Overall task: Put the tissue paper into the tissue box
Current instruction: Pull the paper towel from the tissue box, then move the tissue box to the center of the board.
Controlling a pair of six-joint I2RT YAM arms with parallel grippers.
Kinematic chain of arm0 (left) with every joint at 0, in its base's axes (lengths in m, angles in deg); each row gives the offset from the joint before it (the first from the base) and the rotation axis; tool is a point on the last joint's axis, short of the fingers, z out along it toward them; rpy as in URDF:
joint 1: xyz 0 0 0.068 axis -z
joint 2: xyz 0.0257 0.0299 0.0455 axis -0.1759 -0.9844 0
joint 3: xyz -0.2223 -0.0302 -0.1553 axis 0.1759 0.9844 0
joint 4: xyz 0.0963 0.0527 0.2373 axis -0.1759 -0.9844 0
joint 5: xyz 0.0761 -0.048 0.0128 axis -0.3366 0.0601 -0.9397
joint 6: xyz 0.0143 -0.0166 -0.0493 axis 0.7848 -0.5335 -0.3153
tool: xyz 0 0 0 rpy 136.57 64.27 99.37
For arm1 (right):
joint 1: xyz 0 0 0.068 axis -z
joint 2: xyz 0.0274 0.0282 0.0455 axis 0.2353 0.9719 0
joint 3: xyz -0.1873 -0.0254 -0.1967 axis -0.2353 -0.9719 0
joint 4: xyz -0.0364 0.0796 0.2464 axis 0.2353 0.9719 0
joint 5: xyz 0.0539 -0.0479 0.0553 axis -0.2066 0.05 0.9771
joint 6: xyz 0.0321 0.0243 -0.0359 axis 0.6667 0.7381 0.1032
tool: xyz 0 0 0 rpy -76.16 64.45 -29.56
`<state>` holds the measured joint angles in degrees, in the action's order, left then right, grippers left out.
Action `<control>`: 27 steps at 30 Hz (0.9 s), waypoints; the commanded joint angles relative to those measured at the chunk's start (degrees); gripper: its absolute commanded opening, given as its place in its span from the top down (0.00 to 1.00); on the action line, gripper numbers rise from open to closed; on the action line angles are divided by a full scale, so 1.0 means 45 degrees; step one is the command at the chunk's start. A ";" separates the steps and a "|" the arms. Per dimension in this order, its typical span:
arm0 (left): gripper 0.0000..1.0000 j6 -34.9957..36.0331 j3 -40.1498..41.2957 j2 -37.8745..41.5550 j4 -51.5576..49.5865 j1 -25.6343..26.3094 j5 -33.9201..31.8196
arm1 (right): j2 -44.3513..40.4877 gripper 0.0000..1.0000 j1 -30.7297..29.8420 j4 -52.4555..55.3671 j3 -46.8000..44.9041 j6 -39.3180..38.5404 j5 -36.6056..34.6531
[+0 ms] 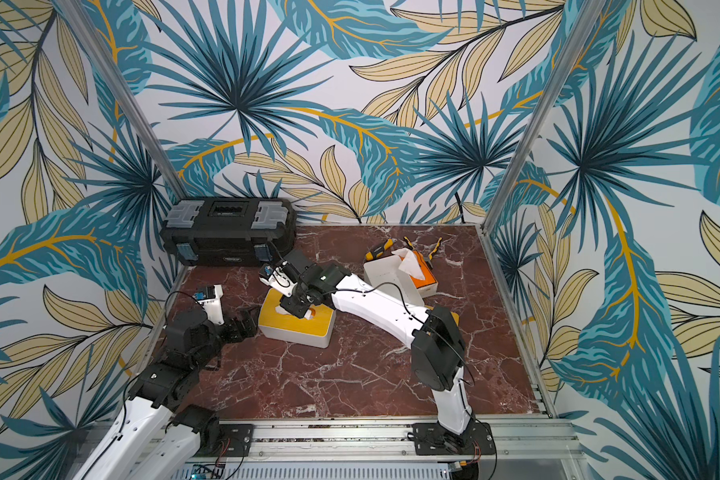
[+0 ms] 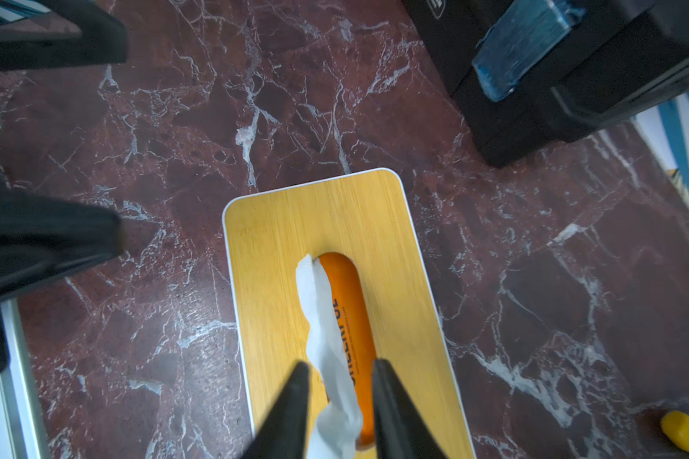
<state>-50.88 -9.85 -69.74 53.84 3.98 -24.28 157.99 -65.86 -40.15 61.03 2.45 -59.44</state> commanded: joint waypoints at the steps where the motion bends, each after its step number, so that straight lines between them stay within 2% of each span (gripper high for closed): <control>1: 0.00 -0.0192 0.0313 -0.0126 0.0575 -0.0147 0.0084 | -0.1705 0.47 -0.0079 -0.0957 -0.1110 0.0297 0.0061; 3: 0.00 -0.0229 0.0246 -0.0502 0.0721 -0.0222 0.0415 | -0.2616 0.34 -0.0086 -0.1502 -0.2202 0.0582 0.0088; 11: 0.00 -0.1491 0.0678 -0.2333 0.3374 -0.1444 0.3468 | -0.5879 0.02 -0.0126 -0.4472 -0.7893 0.2080 -0.0285; 14: 0.00 -0.1836 0.0816 -0.3266 0.4335 -0.1830 0.4076 | -0.6228 0.00 -0.0182 -0.5720 -0.9537 0.2842 -0.0464; 18: 0.00 -0.2255 0.1002 -0.4433 0.5716 -0.2177 0.4597 | -0.5724 0.00 -0.0388 -0.7189 -1.0870 0.3936 -0.0519; 27: 0.00 -0.2159 0.0644 -0.7254 0.7201 -0.2225 0.5498 | -0.3993 0.00 -0.0712 -0.8149 -1.0992 0.5144 -0.1994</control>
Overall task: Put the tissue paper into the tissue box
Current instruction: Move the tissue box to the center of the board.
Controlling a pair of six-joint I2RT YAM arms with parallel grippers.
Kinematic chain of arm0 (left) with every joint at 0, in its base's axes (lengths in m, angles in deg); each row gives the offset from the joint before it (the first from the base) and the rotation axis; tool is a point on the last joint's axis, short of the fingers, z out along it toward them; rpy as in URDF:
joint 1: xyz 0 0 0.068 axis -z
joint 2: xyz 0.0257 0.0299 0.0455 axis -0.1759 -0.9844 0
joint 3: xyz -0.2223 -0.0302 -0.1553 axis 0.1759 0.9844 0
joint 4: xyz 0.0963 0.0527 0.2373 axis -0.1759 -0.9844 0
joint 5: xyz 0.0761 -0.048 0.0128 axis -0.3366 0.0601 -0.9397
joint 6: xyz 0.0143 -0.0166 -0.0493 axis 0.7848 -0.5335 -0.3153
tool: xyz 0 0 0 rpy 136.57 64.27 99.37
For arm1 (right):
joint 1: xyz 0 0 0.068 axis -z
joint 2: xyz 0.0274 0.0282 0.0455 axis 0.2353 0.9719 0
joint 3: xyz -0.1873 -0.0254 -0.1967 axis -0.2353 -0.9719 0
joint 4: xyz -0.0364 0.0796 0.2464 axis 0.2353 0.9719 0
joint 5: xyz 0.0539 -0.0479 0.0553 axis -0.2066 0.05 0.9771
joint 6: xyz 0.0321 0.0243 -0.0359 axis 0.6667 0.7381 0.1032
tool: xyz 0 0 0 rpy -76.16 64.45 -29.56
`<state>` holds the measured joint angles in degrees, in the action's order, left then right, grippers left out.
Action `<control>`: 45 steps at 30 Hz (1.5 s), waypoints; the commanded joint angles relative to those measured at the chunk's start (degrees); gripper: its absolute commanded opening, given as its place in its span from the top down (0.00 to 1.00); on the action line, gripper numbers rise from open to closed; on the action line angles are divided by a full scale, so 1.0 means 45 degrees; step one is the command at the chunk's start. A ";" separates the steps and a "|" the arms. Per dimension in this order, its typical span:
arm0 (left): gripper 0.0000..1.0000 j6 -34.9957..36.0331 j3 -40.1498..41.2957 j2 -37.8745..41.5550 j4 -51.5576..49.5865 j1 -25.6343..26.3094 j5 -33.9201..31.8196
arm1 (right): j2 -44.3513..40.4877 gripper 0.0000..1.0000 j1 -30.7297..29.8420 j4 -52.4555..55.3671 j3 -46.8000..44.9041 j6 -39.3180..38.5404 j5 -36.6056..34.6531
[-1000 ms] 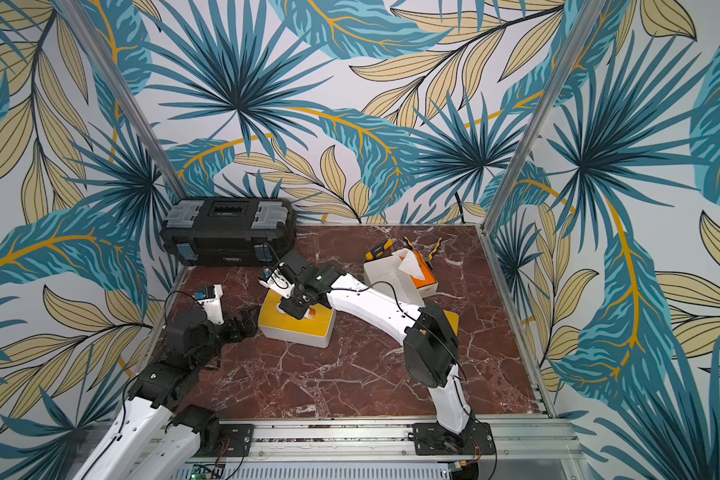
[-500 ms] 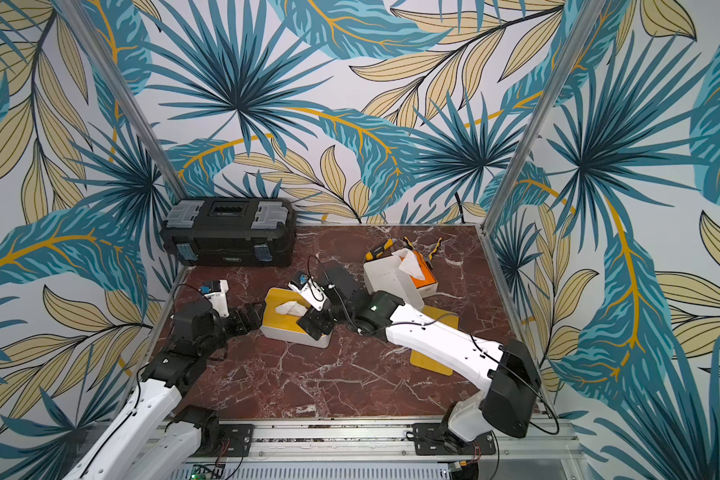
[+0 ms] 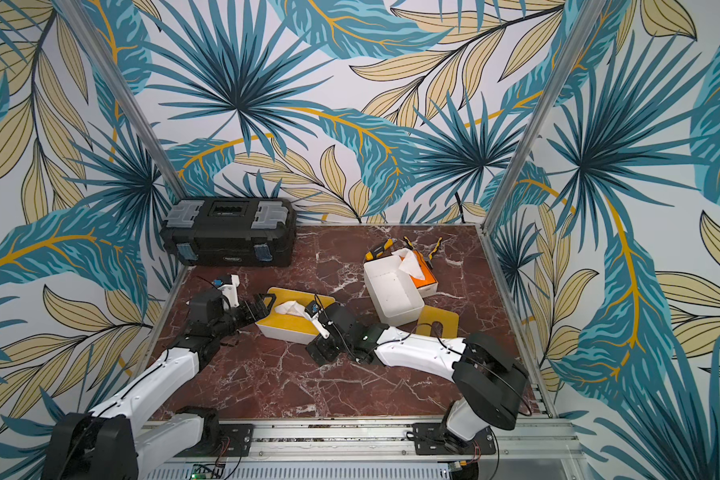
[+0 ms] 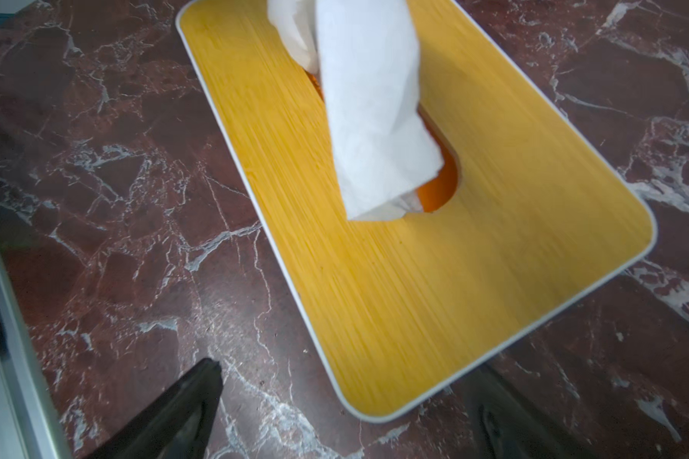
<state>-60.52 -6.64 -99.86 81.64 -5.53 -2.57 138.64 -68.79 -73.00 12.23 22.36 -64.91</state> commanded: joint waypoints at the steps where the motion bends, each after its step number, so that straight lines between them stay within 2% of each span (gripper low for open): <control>1: 0.00 -0.0120 -0.0021 -0.0775 0.1312 -0.0120 0.0809 | 0.0455 0.00 -0.0062 -0.0899 -0.0117 0.0771 -0.0931; 7: 0.00 -0.1090 0.0420 -0.1980 0.3389 0.0017 0.1437 | 0.1823 0.00 0.0006 -0.0511 0.0887 0.1258 -0.2197; 13: 0.00 -0.1612 -0.0086 -0.3145 0.4401 0.0942 0.1132 | 0.2767 0.01 0.0521 -0.0712 0.1654 0.1414 -0.2823; 19: 0.00 -0.1781 -0.1592 -0.4571 0.4781 0.2006 0.0469 | 0.3393 0.00 0.1432 -0.0678 0.2530 0.1401 -0.2870; 28: 0.00 -0.2403 -0.4218 -0.8124 0.5843 0.2597 0.0489 | 0.4638 0.01 0.3390 -0.0021 0.4332 0.1224 -0.2382; 33: 0.00 -0.2314 -0.5549 -0.9419 0.5528 0.2859 0.0473 | 0.4831 0.00 0.3671 0.0124 0.4774 0.1030 -0.2137; 38: 0.00 -0.1319 -0.6115 -0.8732 0.3974 0.2845 -0.0141 | 0.4149 0.00 0.3669 0.0857 0.4845 0.1149 -0.1848; 45: 0.00 0.0569 -0.6025 -0.6257 0.0987 0.2623 -0.1574 | 0.0965 0.00 0.3668 0.3315 0.3857 0.1440 -0.1593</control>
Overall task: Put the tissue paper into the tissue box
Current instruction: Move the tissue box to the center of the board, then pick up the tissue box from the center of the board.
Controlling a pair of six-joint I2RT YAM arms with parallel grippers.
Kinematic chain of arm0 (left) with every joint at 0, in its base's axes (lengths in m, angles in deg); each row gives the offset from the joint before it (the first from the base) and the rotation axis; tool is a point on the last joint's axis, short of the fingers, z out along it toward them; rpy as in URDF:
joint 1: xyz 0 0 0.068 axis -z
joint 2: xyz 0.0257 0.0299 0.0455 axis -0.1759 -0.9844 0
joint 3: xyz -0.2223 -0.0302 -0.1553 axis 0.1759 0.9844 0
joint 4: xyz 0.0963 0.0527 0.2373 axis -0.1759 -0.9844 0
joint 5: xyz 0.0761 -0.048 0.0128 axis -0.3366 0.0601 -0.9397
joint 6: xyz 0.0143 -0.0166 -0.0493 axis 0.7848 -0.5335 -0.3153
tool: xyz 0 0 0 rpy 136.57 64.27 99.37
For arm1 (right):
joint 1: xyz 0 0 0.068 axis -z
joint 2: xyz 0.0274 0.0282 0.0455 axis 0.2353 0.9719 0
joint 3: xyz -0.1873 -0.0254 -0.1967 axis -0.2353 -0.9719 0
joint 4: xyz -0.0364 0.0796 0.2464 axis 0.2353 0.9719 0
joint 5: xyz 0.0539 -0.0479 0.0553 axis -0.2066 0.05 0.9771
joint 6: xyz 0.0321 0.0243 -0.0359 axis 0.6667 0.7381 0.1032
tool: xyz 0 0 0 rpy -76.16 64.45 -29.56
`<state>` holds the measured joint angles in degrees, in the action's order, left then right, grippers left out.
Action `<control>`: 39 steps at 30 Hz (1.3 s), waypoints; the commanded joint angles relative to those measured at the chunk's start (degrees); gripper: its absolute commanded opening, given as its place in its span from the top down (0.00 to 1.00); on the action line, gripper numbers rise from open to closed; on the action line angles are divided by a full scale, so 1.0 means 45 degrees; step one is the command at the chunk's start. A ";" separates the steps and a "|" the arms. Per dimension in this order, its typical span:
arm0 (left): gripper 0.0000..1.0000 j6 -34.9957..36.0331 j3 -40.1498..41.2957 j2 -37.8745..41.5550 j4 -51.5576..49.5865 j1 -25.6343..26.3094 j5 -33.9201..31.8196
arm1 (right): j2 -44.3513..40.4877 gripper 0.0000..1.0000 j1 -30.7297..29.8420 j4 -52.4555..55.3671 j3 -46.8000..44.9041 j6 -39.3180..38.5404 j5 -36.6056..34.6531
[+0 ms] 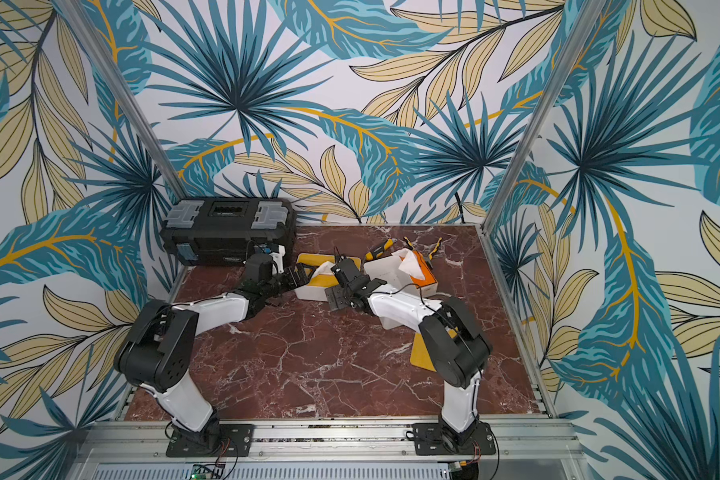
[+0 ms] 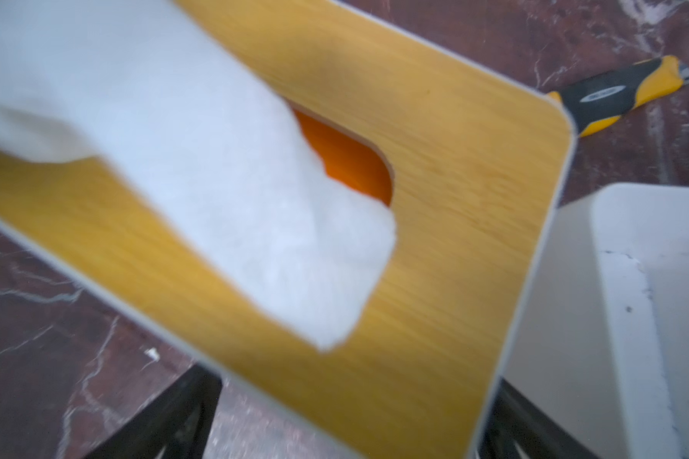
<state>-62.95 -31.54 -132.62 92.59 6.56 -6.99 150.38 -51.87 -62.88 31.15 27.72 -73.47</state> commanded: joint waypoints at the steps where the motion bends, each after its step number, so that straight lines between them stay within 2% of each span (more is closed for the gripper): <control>1: 0.00 0.1348 -0.0371 0.1427 -0.1681 -0.0110 -0.0810 | -0.2308 0.00 -0.0091 0.1294 -0.0624 0.0309 0.0427; 5: 0.00 0.2086 -0.0062 0.2938 -0.2921 -0.0204 -0.1296 | -0.4608 0.00 -0.0073 0.2050 -0.1399 0.0306 0.0232; 9: 0.00 0.2142 0.0466 0.4904 -0.3710 -0.0193 -0.1284 | -0.5136 0.01 0.0102 0.3557 -0.0754 -0.0186 -0.0095; 13: 0.00 0.2961 0.0287 0.6876 -0.5721 -0.0198 -0.1408 | -0.4093 0.04 0.0925 0.5157 0.0559 -0.0067 0.0234; 21: 0.00 0.4820 -0.0487 1.0323 -0.9613 -0.0203 -0.1369 | -0.0784 0.20 0.1984 0.6132 0.2492 -0.0166 0.0806; 26: 0.00 0.6122 -0.1059 1.1526 -1.1568 -0.0206 -0.1221 | 0.0637 0.33 0.2207 0.6463 0.3270 -0.0168 0.0330; 31: 0.00 0.7301 -0.1058 1.1971 -1.2622 -0.0213 -0.1881 | 0.1294 0.51 0.2383 0.6410 0.3251 -0.0093 0.0058; 34: 0.00 0.7489 -0.0566 1.2298 -1.2606 -0.0212 -0.2295 | 0.1522 0.58 0.2426 0.6398 0.3225 -0.0123 0.0364; 39: 0.00 0.7480 0.0553 1.3104 -1.1850 -0.0203 -0.2272 | 0.1534 0.79 0.2450 0.6321 0.3108 -0.0116 0.0573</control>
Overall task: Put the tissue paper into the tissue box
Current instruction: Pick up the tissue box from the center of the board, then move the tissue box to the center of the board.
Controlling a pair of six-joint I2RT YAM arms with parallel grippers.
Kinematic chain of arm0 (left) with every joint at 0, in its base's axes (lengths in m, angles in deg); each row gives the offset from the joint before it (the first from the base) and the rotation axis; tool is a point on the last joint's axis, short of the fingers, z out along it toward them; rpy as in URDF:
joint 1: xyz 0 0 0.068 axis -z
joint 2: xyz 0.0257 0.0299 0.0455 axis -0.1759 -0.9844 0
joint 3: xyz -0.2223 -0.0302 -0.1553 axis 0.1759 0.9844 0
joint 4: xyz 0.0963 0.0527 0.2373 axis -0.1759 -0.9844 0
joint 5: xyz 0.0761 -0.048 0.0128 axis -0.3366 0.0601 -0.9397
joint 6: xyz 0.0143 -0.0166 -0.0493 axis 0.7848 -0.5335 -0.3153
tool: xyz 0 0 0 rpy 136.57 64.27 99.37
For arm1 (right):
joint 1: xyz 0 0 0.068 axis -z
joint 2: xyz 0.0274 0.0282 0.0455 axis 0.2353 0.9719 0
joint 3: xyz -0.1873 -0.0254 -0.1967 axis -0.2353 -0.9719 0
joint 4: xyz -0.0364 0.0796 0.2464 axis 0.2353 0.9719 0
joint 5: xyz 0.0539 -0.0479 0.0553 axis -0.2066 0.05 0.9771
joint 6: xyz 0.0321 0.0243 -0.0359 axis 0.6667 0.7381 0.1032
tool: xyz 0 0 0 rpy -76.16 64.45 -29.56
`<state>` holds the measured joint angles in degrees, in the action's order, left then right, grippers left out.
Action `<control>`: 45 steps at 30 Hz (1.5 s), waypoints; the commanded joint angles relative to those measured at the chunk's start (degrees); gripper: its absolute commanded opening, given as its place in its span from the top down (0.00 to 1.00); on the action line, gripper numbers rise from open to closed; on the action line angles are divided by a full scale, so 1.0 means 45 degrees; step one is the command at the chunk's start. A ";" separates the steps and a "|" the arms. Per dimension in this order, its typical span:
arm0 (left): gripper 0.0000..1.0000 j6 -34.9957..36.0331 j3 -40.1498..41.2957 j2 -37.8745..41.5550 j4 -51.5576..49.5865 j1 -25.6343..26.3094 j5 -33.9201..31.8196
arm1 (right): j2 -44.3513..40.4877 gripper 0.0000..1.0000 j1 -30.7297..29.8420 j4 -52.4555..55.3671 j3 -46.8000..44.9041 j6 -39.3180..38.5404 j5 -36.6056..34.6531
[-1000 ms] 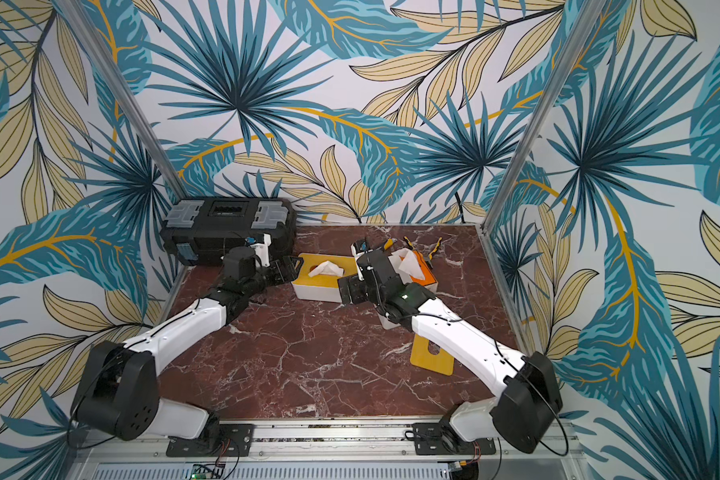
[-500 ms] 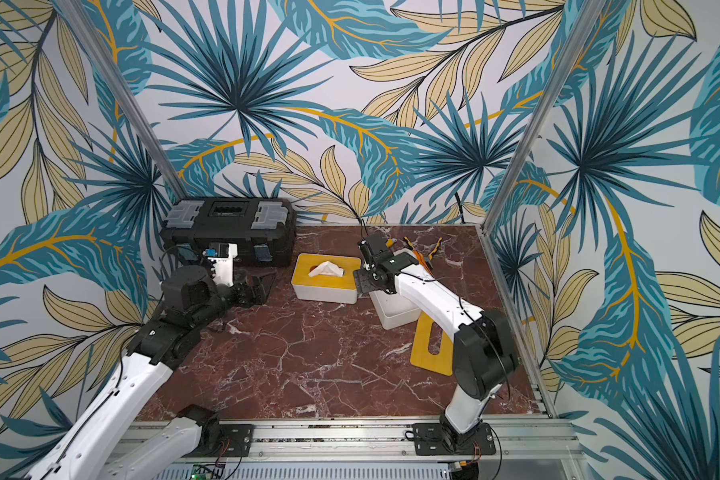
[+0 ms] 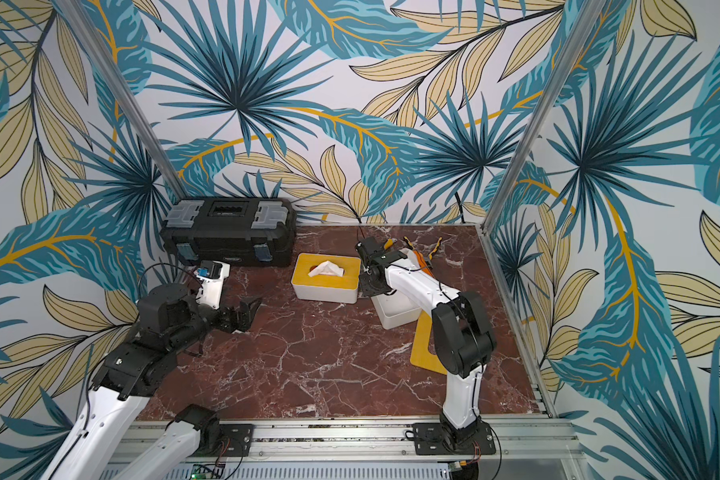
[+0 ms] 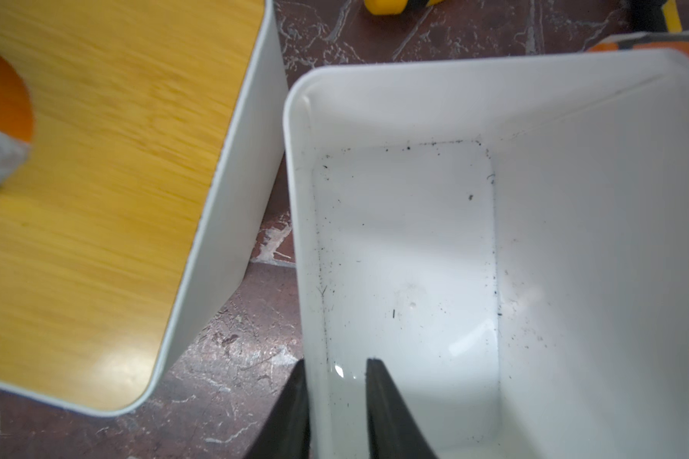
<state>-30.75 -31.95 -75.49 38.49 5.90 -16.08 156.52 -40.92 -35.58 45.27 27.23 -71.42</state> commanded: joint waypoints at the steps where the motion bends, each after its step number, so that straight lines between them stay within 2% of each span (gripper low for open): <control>1: 0.00 0.0276 0.0790 0.0552 0.0202 -0.0057 -0.0339 | 0.0111 0.82 0.0037 0.0312 -0.0016 -0.0002 0.0117; 4: 0.00 0.0054 0.1144 0.0898 0.0150 -0.0065 -0.0384 | -0.0245 0.92 0.0052 0.0532 0.0040 0.0018 0.0107; 8: 0.00 0.0007 0.1406 0.1349 -0.0031 -0.0056 -0.0537 | -0.1268 0.98 0.0043 0.0832 0.0095 0.0101 0.0180; 13: 0.00 -0.0076 0.1455 0.1769 -0.0079 -0.0048 -0.1043 | -0.3023 1.00 0.0043 0.0918 -0.0049 0.0300 0.0189; 17: 0.00 -0.0172 0.1474 0.2039 -0.0144 -0.0048 -0.1139 | -0.4102 1.00 -0.0114 0.0823 -0.0079 0.0266 0.1567; 19: 0.00 -0.0261 0.1492 0.2126 -0.0265 -0.0049 -0.1076 | -0.4544 1.00 -0.0499 0.0649 -0.0067 -0.0019 0.2226; 22: 0.00 -0.0388 0.1618 0.2292 -0.0316 -0.0054 -0.1006 | -0.4877 1.00 -0.1764 0.0421 0.0071 -0.0943 0.2684; 27: 0.00 -0.0446 0.1745 0.2479 -0.0323 -0.0052 -0.1194 | -0.4004 1.00 -0.4667 0.0898 0.1146 -0.2965 0.2749; 33: 0.00 -0.0564 0.1862 0.2704 -0.0460 -0.0047 -0.1482 | -0.1622 1.00 -0.6457 0.2030 0.2318 -0.5438 0.2510; 37: 0.00 -0.0470 0.1899 0.2923 -0.0523 -0.0061 -0.1787 | -0.0212 1.00 -0.6812 0.2796 0.2972 -0.6488 0.1815; 41: 0.00 -0.0423 0.1924 0.3103 -0.0499 -0.0076 -0.2265 | 0.0355 1.00 -0.6802 0.2092 0.2543 -0.7166 0.0747; 45: 0.00 -0.0412 0.1962 0.3258 -0.0492 -0.0067 -0.2307 | 0.0637 1.00 -0.6772 0.1252 0.1845 -0.7797 0.0698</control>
<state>-32.76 -24.30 -61.74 36.66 5.90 -25.17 159.78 -71.39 -27.14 55.39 -3.58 -65.80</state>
